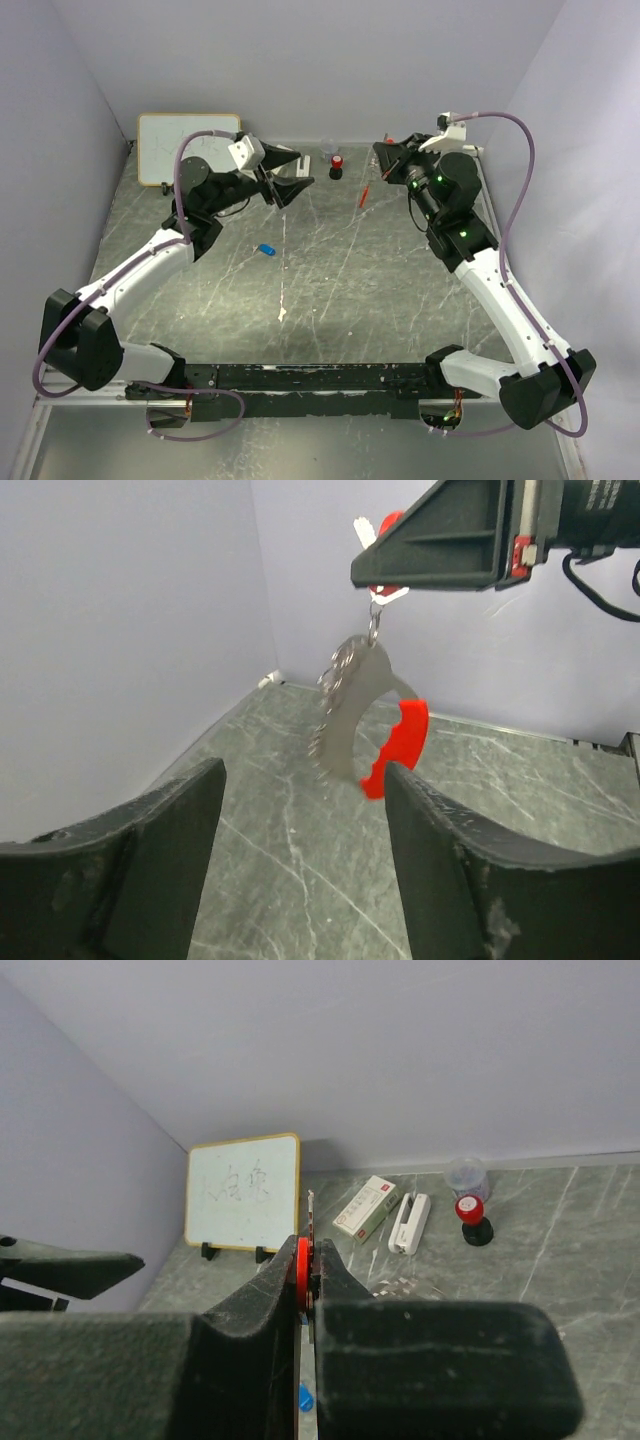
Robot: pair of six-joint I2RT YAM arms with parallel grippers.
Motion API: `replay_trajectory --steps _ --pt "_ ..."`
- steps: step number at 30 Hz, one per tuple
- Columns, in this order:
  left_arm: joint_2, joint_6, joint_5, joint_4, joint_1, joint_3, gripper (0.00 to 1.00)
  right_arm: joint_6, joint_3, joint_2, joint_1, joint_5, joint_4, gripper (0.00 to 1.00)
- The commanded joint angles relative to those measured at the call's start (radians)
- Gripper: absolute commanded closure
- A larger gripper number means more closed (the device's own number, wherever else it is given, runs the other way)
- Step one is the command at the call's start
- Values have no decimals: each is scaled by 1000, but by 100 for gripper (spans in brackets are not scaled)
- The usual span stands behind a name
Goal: Put the keys on the keyring
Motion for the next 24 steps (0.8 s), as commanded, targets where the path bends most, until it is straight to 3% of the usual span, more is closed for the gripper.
replay_trajectory --steps 1,10,16,24 --pt "39 41 51 -22 -18 80 34 -43 50 2 14 -1 -3 100" --pt "119 71 145 15 -31 118 55 -54 68 26 37 -7 21 100" --pt "134 98 158 49 -59 117 49 -72 87 39 73 21 18 100" --pt "135 122 162 16 -82 150 53 -94 103 57 138 73 21 100"
